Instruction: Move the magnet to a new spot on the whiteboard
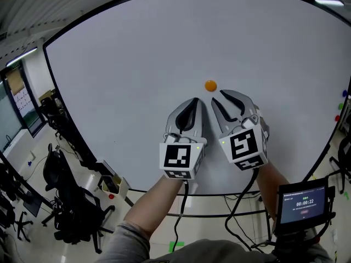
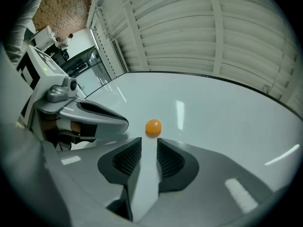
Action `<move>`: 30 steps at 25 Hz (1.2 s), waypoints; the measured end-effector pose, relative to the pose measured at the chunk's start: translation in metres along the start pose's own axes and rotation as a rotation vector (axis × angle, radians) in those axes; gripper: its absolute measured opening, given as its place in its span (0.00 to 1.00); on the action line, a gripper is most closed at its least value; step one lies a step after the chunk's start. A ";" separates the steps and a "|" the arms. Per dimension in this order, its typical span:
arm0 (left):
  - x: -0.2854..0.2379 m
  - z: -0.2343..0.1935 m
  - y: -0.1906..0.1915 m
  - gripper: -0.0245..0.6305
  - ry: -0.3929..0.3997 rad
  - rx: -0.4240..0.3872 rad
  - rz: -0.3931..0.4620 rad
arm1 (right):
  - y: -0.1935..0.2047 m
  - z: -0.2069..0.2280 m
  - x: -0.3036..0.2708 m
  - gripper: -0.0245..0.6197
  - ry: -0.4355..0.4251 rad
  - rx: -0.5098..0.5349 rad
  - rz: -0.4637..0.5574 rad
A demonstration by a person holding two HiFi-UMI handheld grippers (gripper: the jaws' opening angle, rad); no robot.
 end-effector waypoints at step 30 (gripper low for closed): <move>0.029 0.004 0.012 0.03 0.141 0.117 0.062 | 0.012 -0.013 -0.005 0.24 0.219 0.104 -0.140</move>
Point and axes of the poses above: the fingertips, and each gripper's own axes: x backward along the fingers, z to its right, y out of its underside, the point moved 4 cm from there along x, backward along the fingers, and after that the axes turned 13 degrees about -x, right-handed, at the moved point
